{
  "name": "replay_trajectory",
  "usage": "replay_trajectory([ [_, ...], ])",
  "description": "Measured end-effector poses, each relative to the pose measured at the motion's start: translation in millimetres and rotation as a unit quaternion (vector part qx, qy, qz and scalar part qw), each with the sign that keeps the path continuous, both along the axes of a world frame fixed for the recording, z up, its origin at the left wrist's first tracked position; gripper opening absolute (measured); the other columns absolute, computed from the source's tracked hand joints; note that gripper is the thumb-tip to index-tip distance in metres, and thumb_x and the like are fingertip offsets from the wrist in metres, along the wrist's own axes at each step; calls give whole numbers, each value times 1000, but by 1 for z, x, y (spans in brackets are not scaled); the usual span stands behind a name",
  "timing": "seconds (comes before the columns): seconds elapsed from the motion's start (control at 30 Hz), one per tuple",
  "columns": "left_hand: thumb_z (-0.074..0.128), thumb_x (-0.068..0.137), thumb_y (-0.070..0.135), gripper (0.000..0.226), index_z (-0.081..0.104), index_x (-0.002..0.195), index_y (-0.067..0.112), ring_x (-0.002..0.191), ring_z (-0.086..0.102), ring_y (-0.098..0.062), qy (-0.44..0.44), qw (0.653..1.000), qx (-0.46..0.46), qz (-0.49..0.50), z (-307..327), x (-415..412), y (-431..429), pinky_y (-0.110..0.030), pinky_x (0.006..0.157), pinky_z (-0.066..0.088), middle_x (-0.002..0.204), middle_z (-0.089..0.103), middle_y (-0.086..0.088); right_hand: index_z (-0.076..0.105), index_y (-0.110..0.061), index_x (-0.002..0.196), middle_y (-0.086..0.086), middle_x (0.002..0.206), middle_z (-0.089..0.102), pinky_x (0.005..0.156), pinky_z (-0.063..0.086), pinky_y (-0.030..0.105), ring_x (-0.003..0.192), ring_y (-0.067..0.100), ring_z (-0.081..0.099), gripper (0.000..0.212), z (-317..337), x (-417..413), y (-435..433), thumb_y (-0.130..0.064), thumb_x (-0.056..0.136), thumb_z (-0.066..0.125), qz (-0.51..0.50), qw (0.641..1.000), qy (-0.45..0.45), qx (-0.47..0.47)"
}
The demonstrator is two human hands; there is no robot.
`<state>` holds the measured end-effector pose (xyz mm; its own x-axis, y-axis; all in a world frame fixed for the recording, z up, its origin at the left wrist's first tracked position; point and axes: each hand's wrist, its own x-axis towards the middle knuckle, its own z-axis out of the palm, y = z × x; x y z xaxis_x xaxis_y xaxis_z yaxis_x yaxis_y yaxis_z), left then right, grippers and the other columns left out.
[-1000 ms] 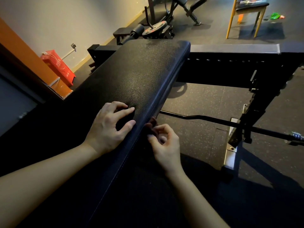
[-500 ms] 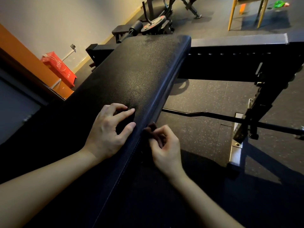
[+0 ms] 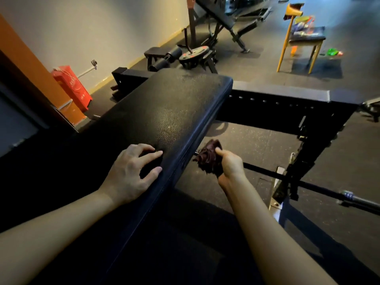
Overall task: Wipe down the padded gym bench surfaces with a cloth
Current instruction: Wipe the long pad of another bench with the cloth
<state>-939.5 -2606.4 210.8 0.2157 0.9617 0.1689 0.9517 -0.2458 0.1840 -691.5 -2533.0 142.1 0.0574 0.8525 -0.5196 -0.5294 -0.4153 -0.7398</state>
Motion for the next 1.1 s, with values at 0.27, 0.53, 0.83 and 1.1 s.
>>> replay_trajectory([
  [0.27, 63, 82, 64, 66, 61, 138, 29, 126, 49, -6, -79, 995, -30, -61, 29, 89, -15, -29, 110, 37, 135, 54, 12, 67, -9, 115, 25, 125, 64, 94, 54, 47, 107, 38, 61, 40, 55, 69, -37, 11, 90, 43, 249, 968, 13, 13],
  [0.53, 78, 86, 18, 15, 74, 99, 25, 119, 57, -2, -215, 976, -2, 29, 14, 174, -9, -26, 104, 45, 120, 63, 18, 60, -1, 126, 24, 121, 68, 91, 59, 41, 111, 38, 69, 49, 66, 133, -1, 23, 83, 58, 391, 917, -18, 79],
  [0.83, 74, 92, 23, 9, 73, 97, 29, 88, 72, -7, -433, 865, -130, 217, 29, 219, -14, -21, 77, 53, 93, 75, 6, 72, -4, 103, 15, 91, 78, 76, 62, 38, 81, 26, 75, 14, 77, 152, 17, 3, 92, 65, 436, 878, -123, 155],
  [1.1, 84, 79, 41, 20, 72, 93, 33, 80, 72, -6, -349, 902, -114, 229, 24, 234, -1, -39, 79, 60, 86, 75, 9, 69, 4, 98, 23, 90, 74, 63, 62, 33, 73, 27, 73, 15, 81, 155, 33, 13, 89, 61, 434, 871, -169, 160],
])
